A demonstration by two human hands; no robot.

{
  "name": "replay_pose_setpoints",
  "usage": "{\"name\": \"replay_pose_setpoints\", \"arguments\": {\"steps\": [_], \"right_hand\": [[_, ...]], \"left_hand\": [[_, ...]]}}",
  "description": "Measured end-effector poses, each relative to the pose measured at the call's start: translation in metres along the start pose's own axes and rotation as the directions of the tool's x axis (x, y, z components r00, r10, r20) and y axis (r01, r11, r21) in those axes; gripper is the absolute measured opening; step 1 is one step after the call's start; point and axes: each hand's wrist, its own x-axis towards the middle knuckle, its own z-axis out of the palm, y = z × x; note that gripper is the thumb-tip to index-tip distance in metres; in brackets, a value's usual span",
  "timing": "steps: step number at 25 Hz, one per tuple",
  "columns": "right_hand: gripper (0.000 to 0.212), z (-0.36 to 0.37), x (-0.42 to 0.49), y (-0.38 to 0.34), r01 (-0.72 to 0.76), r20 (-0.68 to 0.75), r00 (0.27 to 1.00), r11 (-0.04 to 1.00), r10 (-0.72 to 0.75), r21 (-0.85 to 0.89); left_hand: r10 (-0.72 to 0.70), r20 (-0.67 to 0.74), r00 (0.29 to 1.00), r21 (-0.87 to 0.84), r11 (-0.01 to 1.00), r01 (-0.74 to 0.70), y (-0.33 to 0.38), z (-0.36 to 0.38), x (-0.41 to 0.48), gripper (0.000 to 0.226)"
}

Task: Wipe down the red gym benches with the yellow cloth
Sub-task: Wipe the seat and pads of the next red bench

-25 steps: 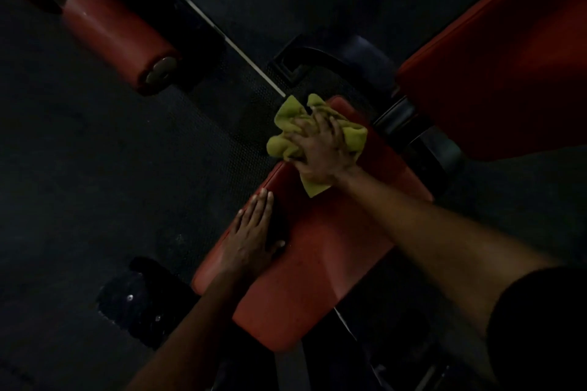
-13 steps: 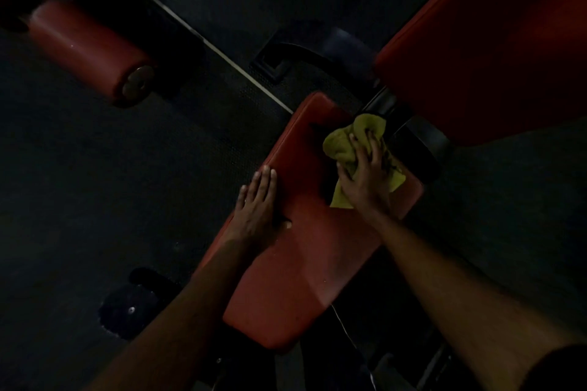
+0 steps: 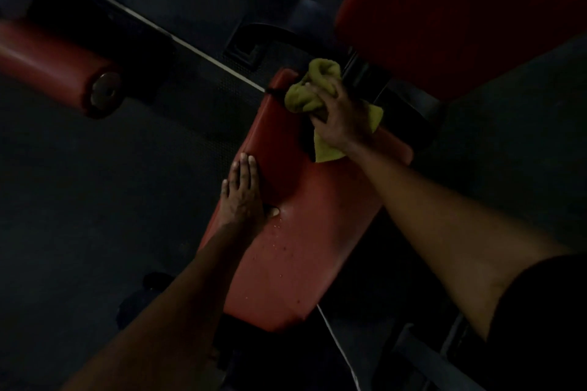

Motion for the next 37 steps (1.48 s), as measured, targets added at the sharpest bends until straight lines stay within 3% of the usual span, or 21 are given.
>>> {"name": "replay_pose_setpoints", "arguments": {"steps": [2, 4, 8, 11, 14, 18, 23, 25, 27, 30, 33, 35, 37], "right_hand": [[0.058, 0.001, -0.023, 0.012, -0.211, -0.115, 0.967, 0.966, 0.229, 0.147], [0.057, 0.002, -0.048, 0.018, -0.27, -0.143, 0.946, 0.951, 0.291, 0.147], [0.06, 0.007, -0.033, -0.006, -0.116, -0.053, 0.991, 0.991, 0.119, 0.06], [0.061, 0.015, -0.008, -0.033, 0.029, -0.005, 1.0, 0.997, -0.03, -0.066], [0.062, 0.017, -0.019, -0.016, 0.033, -0.074, 0.997, 0.999, -0.034, -0.017], [0.064, 0.019, -0.077, 0.024, -0.247, -0.168, 0.951, 0.965, 0.258, 0.085], [0.061, 0.024, -0.149, 0.041, -0.368, -0.231, 0.891, 0.92, 0.39, 0.133], [0.062, 0.032, -0.146, 0.028, -0.293, -0.165, 0.941, 0.955, 0.296, 0.044], [0.066, 0.033, -0.124, 0.016, -0.083, -0.053, 0.995, 0.995, 0.08, -0.054], [0.068, 0.02, -0.095, 0.031, 0.05, -0.02, 0.998, 0.99, -0.053, -0.135], [0.066, 0.01, -0.111, 0.063, -0.172, -0.126, 0.977, 0.985, 0.171, 0.001], [0.063, 0.014, -0.142, 0.076, -0.349, -0.22, 0.902, 0.928, 0.371, 0.134], [0.063, 0.021, -0.176, 0.076, -0.416, -0.229, 0.853, 0.876, 0.469, 0.243]], "left_hand": [[-0.019, 0.012, 1.0, 0.008, 1.0, 0.019, 0.0, -0.001, 0.001, 0.125], [-0.019, 0.074, 0.997, 0.016, 1.0, 0.018, -0.002, -0.004, 0.005, 0.127], [-0.028, 0.214, 0.976, 0.013, 1.0, 0.026, -0.011, -0.005, 0.012, 0.128], [-0.052, 0.217, 0.975, 0.006, 0.999, 0.052, -0.01, -0.004, 0.016, 0.129], [-0.03, 0.116, 0.993, -0.034, 0.999, 0.034, -0.014, 0.001, 0.011, 0.131], [0.031, -0.106, 0.994, -0.199, 0.979, -0.051, -0.018, 0.007, 0.0, 0.134], [0.03, -0.177, 0.984, -0.249, 0.966, -0.074, -0.024, 0.013, -0.003, 0.132], [0.044, -0.185, 0.982, -0.24, 0.967, -0.089, -0.027, 0.018, -0.002, 0.132], [0.058, -0.193, 0.979, -0.23, 0.968, -0.103, -0.028, 0.018, -0.003, 0.131], [0.061, -0.205, 0.977, -0.211, 0.972, -0.105, -0.025, 0.015, -0.002, 0.131], [0.036, -0.192, 0.981, -0.203, 0.976, -0.076, -0.019, 0.012, -0.002, 0.132], [0.029, -0.175, 0.984, -0.201, 0.977, -0.065, -0.018, 0.011, -0.001, 0.133], [0.029, -0.176, 0.984, -0.2, 0.978, -0.065, -0.018, 0.013, 0.0, 0.133]]}}
